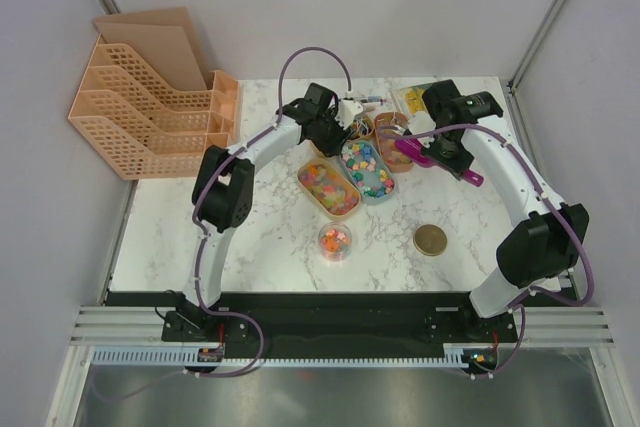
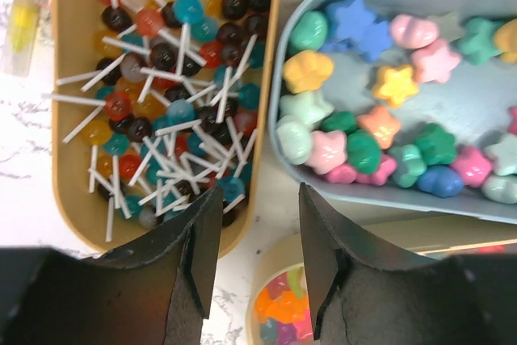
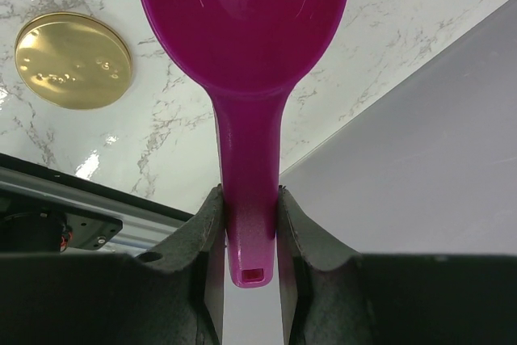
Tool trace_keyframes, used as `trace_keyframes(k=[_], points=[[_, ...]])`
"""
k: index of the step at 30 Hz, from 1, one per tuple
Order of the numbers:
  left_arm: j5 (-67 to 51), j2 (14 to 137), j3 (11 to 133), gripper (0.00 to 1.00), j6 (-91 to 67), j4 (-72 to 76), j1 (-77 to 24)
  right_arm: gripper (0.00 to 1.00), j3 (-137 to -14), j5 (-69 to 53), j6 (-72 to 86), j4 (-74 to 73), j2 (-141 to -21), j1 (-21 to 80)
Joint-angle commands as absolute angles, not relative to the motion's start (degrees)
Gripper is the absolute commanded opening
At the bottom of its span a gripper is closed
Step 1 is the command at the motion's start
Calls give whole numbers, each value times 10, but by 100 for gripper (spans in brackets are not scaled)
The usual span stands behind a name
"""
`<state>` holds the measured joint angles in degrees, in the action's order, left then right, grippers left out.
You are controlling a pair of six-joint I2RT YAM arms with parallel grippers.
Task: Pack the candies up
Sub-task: Move the storage box to the center of the board.
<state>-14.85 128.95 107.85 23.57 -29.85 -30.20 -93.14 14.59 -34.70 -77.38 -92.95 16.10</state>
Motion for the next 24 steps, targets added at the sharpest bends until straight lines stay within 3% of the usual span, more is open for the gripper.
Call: trace_keyframes(k=[1,24], points=[[-127,1266,1098,50,267,-301,-296,0,-940,130,-347,-766,-925,157],[-113,1295,1111,51,289,-325,-298,0,-925,121,-345,-759,-928,152]])
